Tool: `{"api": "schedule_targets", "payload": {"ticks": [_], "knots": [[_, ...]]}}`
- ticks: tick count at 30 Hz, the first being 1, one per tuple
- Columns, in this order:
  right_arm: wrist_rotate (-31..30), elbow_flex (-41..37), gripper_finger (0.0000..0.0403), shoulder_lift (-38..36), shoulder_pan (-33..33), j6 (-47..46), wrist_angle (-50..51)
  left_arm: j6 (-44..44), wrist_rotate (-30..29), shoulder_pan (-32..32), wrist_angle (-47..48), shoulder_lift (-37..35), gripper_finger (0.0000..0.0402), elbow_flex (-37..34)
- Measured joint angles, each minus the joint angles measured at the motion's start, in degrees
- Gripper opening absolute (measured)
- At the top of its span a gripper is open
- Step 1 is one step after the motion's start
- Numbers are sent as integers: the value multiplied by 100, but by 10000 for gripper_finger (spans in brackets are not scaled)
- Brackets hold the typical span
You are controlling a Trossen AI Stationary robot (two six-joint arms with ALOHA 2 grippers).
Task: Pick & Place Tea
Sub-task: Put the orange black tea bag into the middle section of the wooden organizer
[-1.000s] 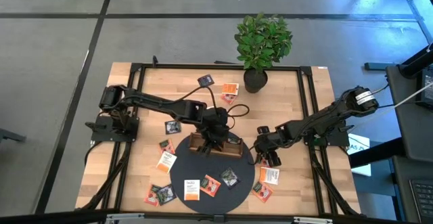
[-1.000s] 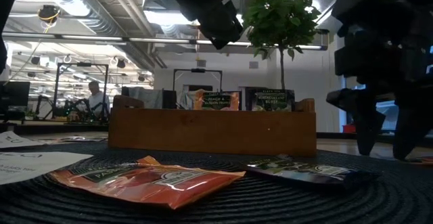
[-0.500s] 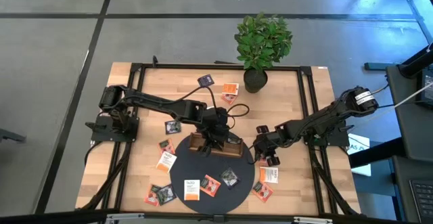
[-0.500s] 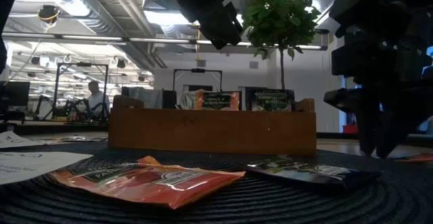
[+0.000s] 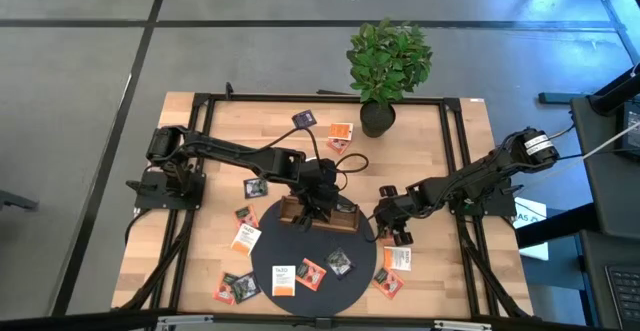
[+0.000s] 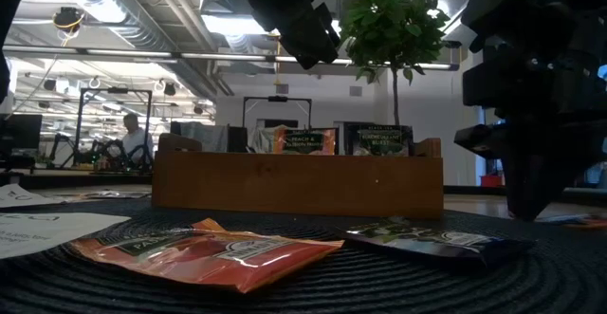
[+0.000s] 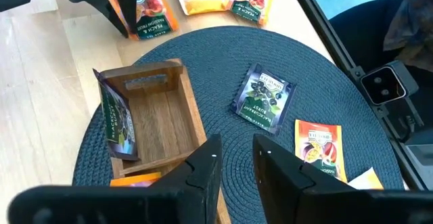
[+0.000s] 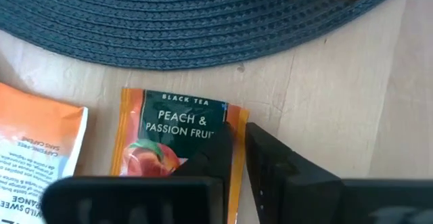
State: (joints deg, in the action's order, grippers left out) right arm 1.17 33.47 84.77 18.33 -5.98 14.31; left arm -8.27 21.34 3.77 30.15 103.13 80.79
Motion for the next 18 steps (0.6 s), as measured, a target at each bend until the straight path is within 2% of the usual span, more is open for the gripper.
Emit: {"api": "schedule_targets", "payload": {"ticks": [5, 18], "knots": [[-27, 4, 6, 45, 0, -53, 2, 0, -2, 0, 2, 0, 81, 0], [-46, 7, 5, 129, 4, -401, -23, 0, -2, 0, 98, 0, 80, 0]]}}
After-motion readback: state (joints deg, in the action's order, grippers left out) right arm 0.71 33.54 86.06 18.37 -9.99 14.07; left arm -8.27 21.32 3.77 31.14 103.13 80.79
